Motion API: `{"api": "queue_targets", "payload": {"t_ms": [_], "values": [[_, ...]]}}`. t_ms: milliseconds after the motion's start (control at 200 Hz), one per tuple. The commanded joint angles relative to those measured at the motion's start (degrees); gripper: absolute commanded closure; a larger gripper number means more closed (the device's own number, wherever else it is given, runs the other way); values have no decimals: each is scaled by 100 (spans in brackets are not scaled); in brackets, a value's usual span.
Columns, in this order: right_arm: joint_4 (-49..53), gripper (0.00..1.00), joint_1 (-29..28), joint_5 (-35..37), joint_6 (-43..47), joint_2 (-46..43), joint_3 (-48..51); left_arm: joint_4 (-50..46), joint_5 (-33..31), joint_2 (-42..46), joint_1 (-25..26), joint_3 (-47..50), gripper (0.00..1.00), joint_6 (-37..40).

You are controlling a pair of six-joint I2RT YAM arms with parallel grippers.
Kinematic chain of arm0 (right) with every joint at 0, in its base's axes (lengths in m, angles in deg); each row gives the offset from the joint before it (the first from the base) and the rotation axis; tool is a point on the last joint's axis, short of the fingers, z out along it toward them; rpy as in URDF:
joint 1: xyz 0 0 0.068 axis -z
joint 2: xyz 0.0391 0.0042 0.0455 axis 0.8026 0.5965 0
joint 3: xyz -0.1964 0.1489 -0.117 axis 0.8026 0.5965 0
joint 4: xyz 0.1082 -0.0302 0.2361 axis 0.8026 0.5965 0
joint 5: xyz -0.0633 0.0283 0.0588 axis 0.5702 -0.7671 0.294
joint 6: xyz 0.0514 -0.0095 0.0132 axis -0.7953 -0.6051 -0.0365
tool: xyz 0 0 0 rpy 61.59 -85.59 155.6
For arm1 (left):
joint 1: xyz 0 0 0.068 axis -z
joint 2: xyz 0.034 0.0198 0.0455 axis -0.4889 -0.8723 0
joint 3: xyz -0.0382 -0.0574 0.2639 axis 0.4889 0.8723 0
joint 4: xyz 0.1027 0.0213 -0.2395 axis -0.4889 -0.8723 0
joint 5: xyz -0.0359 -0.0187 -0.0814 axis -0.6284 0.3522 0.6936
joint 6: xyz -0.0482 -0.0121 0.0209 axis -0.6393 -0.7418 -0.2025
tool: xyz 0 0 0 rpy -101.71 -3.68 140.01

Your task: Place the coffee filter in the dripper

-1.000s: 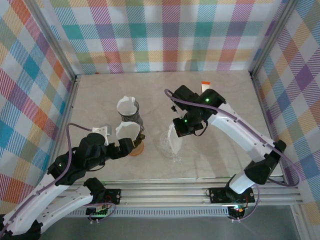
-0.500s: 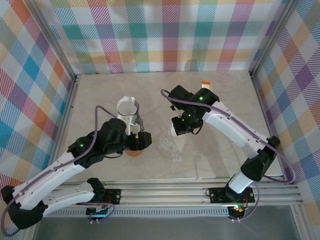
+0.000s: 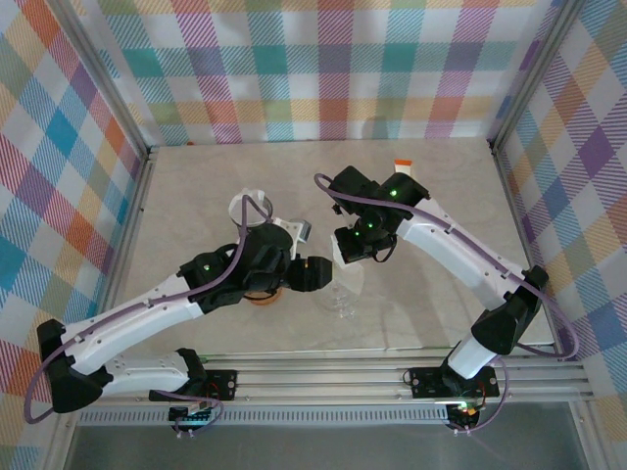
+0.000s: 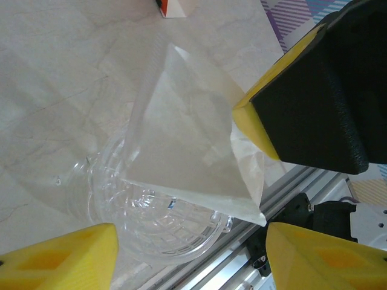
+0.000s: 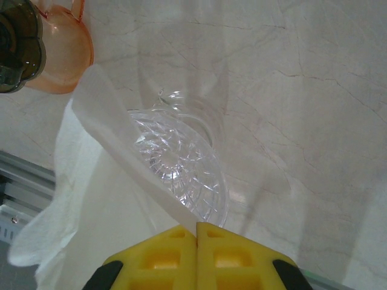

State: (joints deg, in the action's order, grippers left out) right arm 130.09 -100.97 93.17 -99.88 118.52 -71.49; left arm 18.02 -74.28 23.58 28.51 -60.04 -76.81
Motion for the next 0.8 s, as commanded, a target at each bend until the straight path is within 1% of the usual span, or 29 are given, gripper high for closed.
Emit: {"api": "queue_targets", "payload": {"t_ms": [0,130,250,335,410,565,795], "values": [[-36,97,-18,-1,18,-81,103,182,-203,-31,111,-173,34,-4],[-63,97,-39,8,-12,-104,127,360,-168,-57,161,-168,28,-44],[-89,96,-61,0,-57,-149,150,167,-366,-239,190,-301,27,-108],[-109,95,-81,8,-85,-200,177,27,-534,-365,186,-375,32,-178],[-115,94,-91,8,-118,-267,207,-16,-638,-384,185,-371,33,-231],[-181,91,-115,26,-187,-458,303,-215,-819,-394,181,-410,41,-254],[-321,87,-154,-18,-266,-668,472,-375,-873,-424,181,-408,45,-248]]}}
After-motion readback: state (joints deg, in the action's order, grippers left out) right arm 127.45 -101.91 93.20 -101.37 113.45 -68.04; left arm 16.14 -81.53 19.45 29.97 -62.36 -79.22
